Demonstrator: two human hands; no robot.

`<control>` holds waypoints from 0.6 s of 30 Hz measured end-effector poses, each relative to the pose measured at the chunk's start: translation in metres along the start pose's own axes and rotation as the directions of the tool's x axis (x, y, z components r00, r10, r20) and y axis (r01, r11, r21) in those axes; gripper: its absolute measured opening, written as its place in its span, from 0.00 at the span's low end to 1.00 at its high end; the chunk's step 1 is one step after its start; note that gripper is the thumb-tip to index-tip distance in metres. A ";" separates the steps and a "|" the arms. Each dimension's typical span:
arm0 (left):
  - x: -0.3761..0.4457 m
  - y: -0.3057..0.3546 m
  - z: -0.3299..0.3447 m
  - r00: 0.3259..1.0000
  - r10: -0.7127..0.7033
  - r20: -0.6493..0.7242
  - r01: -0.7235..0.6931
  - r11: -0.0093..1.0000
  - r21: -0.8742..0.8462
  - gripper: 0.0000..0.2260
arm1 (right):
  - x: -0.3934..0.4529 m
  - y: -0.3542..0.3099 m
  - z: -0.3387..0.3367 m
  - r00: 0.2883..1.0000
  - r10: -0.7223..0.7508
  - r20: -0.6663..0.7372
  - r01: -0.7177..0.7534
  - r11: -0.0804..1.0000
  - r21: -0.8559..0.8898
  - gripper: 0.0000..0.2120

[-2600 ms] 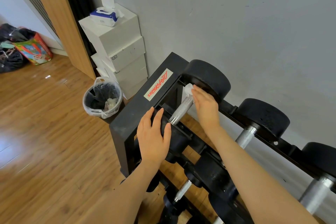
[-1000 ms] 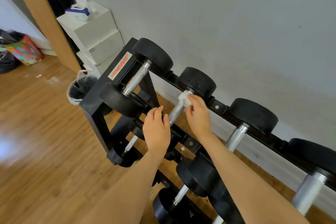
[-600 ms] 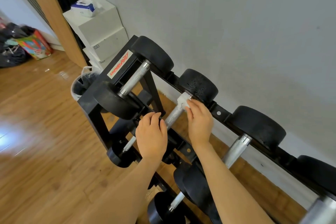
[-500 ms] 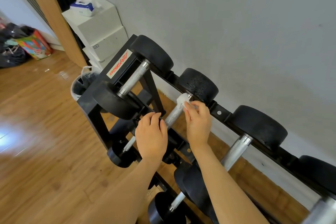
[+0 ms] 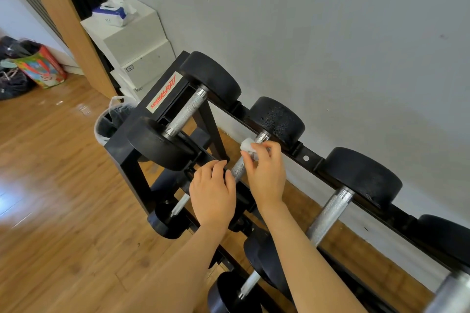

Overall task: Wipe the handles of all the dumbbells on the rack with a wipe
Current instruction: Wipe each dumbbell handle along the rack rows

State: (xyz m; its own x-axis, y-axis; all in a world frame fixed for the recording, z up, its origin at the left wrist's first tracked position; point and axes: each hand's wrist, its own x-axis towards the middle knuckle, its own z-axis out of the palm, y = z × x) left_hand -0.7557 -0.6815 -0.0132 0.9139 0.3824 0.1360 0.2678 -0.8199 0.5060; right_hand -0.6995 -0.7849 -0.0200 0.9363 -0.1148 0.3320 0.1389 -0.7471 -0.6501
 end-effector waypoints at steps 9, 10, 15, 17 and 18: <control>0.000 0.000 0.000 1.000 -0.006 0.008 0.006 1.000 0.009 0.14 | -0.006 0.001 0.000 0.999 0.005 -0.050 -0.006 1.000 -0.005 0.11; 0.000 0.000 0.000 1.000 -0.005 0.007 0.005 1.000 0.009 0.15 | -0.006 0.002 -0.001 0.998 -0.020 -0.055 0.020 1.000 -0.002 0.12; 0.001 -0.001 0.001 1.000 0.000 0.016 0.000 1.000 0.013 0.14 | -0.001 0.006 0.002 0.996 0.039 -0.083 -0.032 0.996 0.079 0.17; 0.001 -0.001 0.001 1.000 -0.001 0.014 0.001 1.000 0.013 0.15 | 0.000 0.006 0.005 0.991 0.058 -0.119 -0.048 0.995 0.085 0.14; 0.001 -0.001 0.001 1.000 0.000 0.013 0.000 1.000 0.013 0.15 | -0.001 0.007 0.007 0.989 0.060 -0.134 -0.048 0.995 0.091 0.13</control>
State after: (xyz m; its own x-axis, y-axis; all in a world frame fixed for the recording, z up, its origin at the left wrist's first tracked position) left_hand -0.7547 -0.6803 -0.0143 0.9176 0.3773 0.1250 0.2718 -0.8251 0.4953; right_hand -0.6972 -0.7854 -0.0296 0.8911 -0.2460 0.3813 0.1231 -0.6778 -0.7249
